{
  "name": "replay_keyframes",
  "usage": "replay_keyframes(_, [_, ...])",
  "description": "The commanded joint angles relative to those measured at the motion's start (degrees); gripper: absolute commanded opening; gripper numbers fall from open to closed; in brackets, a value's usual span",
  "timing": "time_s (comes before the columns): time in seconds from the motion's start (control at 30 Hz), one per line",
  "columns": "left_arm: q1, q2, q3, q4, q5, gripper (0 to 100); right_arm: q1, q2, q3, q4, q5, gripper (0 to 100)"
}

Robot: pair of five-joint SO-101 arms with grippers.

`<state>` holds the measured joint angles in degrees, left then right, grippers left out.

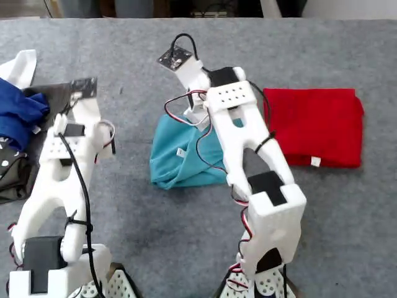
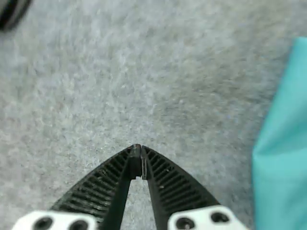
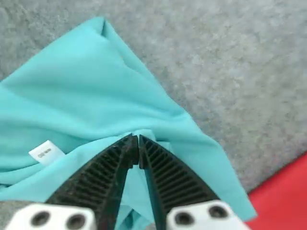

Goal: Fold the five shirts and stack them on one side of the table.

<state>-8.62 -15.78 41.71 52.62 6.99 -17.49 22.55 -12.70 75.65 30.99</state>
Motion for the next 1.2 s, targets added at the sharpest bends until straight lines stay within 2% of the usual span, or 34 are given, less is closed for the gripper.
replay_keyframes(0.0, [-1.45,-0.35,4.97,-7.74,3.25,3,-1.85,1.01,-2.95,0.09,0.44,1.4])
replay_keyframes(0.13, [-2.24,1.41,10.42,-15.65,3.96,3,-2.11,4.62,-2.95,-2.2,0.62,1.4])
replay_keyframes(0.57, [-2.15,0.7,10.42,-15.3,3.6,3,-3.34,6.73,-12.7,0.35,0.62,1.4])
replay_keyframes(0.8, [-2.15,0.7,10.42,-15.3,3.52,3,0.7,10.33,-12.62,2.99,0.53,1.4])
replay_keyframes(0.97, [-2.15,0.7,10.33,-15.3,3.52,3,3.16,10.15,-12.97,8.35,0.35,1.3])
replay_keyframes(1.17, [-2.15,0.7,10.33,-15.3,3.52,3,2.9,10.15,-12.35,14.68,0.35,1.3])
